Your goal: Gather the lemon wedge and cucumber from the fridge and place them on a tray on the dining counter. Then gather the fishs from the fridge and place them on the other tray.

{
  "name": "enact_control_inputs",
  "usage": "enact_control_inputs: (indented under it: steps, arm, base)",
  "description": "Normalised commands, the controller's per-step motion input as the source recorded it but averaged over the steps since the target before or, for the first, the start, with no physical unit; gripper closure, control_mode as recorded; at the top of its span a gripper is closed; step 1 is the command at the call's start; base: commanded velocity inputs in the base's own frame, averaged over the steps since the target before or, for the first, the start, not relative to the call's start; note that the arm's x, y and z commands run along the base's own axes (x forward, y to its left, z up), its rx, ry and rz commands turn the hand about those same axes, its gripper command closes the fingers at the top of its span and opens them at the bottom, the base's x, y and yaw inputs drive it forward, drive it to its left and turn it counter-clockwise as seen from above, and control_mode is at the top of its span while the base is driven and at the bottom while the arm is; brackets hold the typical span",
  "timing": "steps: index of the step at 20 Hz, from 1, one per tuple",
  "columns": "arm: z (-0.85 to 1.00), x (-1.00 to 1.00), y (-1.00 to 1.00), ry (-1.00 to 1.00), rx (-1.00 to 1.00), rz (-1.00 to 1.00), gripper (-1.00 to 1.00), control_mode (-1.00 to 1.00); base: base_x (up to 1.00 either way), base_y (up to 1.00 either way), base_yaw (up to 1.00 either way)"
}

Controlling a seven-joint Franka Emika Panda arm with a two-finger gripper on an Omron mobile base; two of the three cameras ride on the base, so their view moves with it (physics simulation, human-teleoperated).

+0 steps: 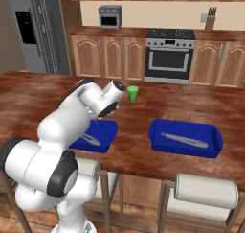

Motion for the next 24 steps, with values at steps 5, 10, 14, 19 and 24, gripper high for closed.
enact_control_inputs:
  steps: [5, 10, 14, 19, 24]
  arm:
    - [-0.31, 0.28, 0.00, 0.17, 0.00, 0.00, 1.00, -1.00]
    - [-0.29, 0.32, 0.00, 0.13, 0.00, 0.00, 1.00, -1.00]
    - [-0.27, 0.35, 0.00, 0.09, 0.00, 0.00, 1.00, -1.00]
    - [-0.25, 0.30, 0.00, 0.08, 0.00, 0.00, 1.00, -1.00]
    - [-0.26, 0.20, 0.00, 0.01, 0.00, 0.00, 1.00, -1.00]
  base:
    - [0.00, 0.00, 0.00]
    - [0.00, 0.00, 0.00]
    - [0.00, 0.00, 0.00]
    - [0.00, 0.00, 0.00]
    - [0.00, 0.00, 0.00]
